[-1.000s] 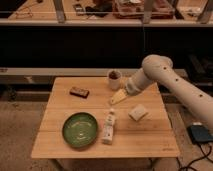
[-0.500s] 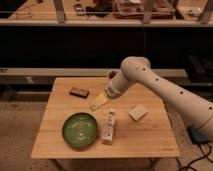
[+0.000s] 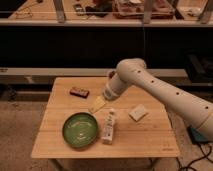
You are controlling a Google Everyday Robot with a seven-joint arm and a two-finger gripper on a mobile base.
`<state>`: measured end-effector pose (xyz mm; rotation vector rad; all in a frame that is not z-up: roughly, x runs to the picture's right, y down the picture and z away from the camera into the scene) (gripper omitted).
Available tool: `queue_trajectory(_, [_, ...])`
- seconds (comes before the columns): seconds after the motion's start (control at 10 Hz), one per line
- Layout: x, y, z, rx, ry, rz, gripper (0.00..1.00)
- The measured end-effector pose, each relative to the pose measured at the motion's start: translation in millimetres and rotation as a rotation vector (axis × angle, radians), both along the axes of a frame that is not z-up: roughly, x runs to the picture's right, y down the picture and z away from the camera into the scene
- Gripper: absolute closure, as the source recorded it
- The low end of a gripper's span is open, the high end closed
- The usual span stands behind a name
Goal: Push the ceramic bowl across the table
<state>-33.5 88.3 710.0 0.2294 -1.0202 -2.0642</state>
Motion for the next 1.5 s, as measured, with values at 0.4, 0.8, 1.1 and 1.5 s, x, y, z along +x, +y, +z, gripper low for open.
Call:
queue_trajectory(0.4, [-77, 68, 18.9, -0.093, -0.075, -0.123, 0.39])
queue_trajectory(0.8, [-127, 81, 44.2, -0.162, -0.087, -0.116, 0.79])
queue_trajectory(1.1, [-123, 79, 85.0, -0.079, -0.004, -0.107, 1.00])
queue_trajectory(1.5, [-102, 76, 115.3, 0.006, 0.071, -0.127, 1.00])
